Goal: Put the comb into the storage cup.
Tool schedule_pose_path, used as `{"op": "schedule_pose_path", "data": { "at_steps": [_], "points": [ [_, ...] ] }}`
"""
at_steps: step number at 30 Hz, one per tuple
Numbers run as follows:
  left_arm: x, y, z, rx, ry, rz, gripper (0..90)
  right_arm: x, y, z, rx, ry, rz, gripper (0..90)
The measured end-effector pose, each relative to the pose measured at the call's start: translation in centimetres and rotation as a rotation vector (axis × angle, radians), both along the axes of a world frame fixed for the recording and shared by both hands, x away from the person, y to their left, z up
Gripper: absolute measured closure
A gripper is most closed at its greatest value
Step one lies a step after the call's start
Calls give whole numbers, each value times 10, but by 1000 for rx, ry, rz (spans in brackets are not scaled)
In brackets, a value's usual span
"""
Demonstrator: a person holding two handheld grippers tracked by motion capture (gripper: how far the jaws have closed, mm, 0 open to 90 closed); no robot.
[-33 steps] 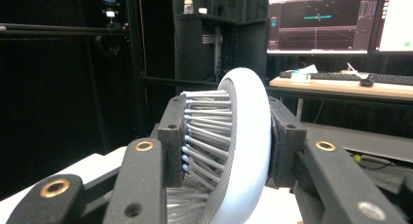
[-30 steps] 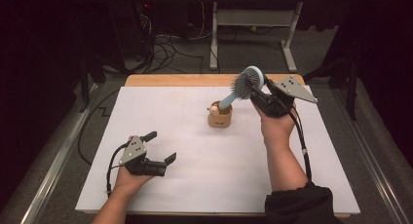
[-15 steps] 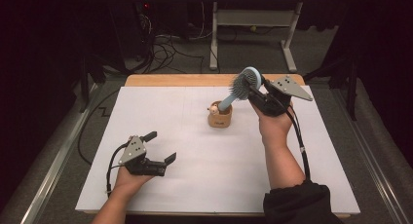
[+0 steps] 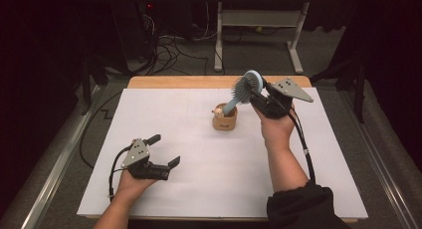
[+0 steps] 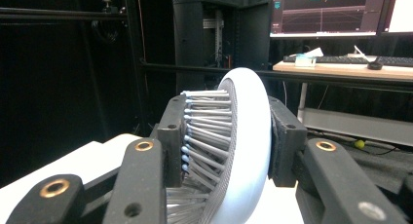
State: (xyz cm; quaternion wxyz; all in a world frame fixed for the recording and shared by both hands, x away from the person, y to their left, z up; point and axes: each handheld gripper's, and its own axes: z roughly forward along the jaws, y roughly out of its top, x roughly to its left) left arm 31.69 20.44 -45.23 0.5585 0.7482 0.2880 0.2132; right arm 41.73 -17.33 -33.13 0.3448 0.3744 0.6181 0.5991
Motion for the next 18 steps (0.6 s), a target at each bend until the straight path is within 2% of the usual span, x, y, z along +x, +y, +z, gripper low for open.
{"op": "schedule_pose_path", "data": {
  "at_steps": [18],
  "points": [
    [1,0,-1,7,2,0,0,4,7,-9,-12,22,9,601]
  ]
}}
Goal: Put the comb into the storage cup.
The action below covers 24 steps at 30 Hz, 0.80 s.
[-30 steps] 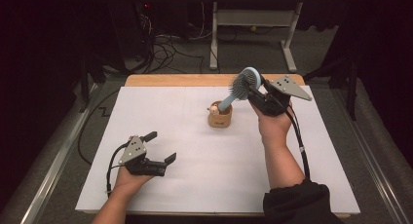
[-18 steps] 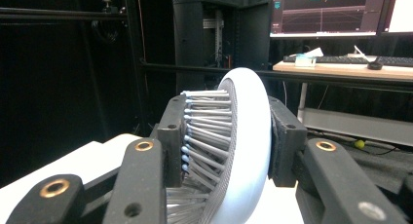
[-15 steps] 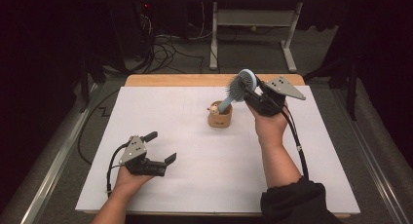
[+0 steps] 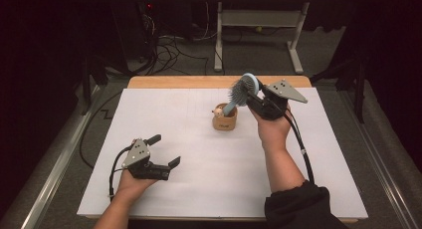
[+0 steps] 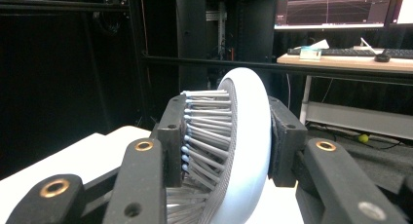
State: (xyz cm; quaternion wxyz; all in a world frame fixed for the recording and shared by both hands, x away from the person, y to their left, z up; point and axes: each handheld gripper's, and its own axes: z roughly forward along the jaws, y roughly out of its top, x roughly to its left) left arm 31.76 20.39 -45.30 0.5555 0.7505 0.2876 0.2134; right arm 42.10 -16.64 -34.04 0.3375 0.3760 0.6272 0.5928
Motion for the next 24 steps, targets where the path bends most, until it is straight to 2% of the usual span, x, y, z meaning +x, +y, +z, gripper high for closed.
{"op": "schedule_pose_path", "data": {
  "at_steps": [24],
  "points": [
    [1,0,-1,-6,6,1,0,7,11,-14,-11,32,2,599]
  ]
}}
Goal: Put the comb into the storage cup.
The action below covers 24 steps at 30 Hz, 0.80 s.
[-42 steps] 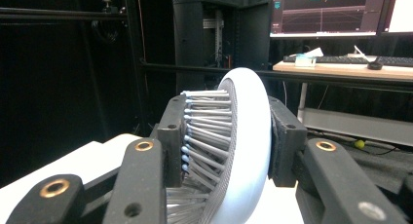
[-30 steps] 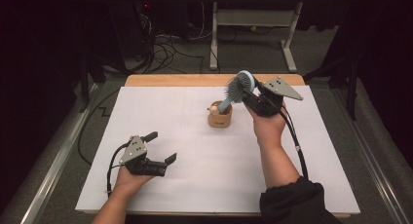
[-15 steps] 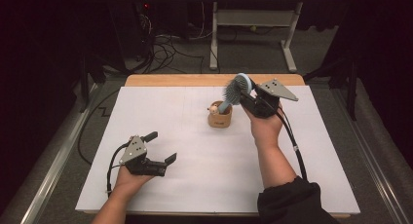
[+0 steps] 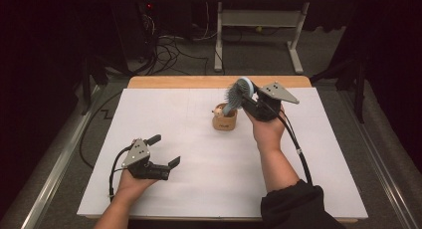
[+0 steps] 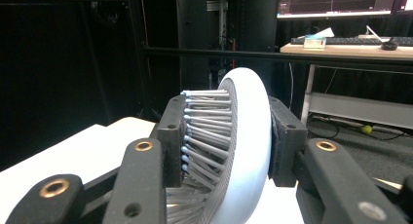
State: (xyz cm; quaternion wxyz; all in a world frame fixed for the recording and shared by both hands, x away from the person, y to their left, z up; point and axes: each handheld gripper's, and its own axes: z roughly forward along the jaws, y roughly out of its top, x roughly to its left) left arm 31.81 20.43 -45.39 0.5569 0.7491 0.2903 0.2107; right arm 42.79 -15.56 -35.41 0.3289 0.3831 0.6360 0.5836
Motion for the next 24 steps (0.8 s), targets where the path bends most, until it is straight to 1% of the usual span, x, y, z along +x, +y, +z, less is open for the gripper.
{"op": "schedule_pose_path", "data": {
  "at_steps": [2,7,10,19,24],
  "points": [
    [0,0,0,1,0,-1,0,1,1,-1,-7,3,1,599],
    [0,0,0,-1,1,1,0,2,2,-3,-7,5,-3,598],
    [1,-2,-1,6,5,-3,0,2,2,-3,-4,3,-6,595],
    [1,-2,-1,6,6,-4,0,4,3,-4,4,5,-6,565],
    [1,-2,-1,5,6,-5,0,4,2,-4,7,9,-15,551]
  ]
}}
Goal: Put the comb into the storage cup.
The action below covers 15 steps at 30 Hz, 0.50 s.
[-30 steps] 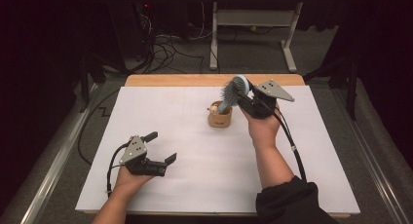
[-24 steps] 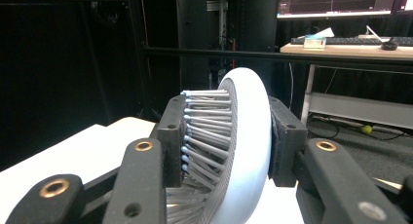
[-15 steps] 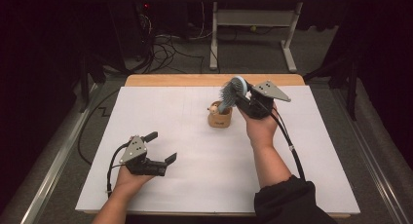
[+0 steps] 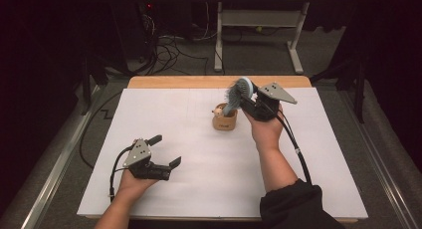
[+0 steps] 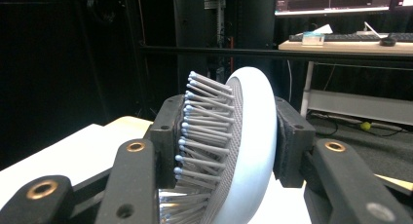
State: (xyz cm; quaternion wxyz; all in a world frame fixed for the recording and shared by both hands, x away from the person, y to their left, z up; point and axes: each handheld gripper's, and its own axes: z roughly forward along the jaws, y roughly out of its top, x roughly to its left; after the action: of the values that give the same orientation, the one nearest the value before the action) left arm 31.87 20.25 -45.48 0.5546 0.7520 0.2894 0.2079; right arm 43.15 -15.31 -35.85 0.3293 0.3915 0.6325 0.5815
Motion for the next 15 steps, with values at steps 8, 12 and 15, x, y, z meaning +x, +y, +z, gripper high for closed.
{"op": "schedule_pose_path", "data": {
  "at_steps": [8,12,15],
  "points": [
    [0,0,0,-1,-1,-1,0,1,-1,0,6,5,-4,538],
    [0,1,0,-1,-2,-1,0,2,-1,0,7,9,-9,526],
    [0,1,0,-1,-2,-2,0,2,-2,0,7,13,-13,519]
  ]
}}
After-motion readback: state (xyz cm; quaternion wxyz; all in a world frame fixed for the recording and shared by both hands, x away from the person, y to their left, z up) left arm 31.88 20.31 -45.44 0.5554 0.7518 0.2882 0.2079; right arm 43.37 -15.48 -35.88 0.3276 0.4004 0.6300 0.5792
